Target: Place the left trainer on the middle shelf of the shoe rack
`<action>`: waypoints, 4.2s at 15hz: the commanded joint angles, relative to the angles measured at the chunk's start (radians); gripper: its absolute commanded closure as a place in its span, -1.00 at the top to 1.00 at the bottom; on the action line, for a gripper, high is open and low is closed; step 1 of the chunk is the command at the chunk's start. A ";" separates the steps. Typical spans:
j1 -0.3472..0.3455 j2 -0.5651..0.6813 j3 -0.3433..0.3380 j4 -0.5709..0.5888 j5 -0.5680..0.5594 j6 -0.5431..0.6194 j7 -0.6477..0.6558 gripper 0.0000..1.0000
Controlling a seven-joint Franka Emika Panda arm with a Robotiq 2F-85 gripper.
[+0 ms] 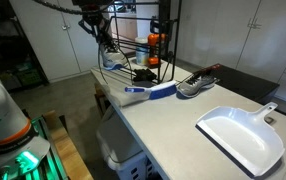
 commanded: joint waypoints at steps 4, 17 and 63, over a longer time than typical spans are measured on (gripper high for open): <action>0.082 0.035 0.058 0.057 -0.070 0.045 -0.180 -0.95; 0.092 0.113 0.091 0.123 -0.094 0.188 -0.264 -0.95; 0.061 0.301 0.103 0.218 -0.048 0.376 -0.542 1.00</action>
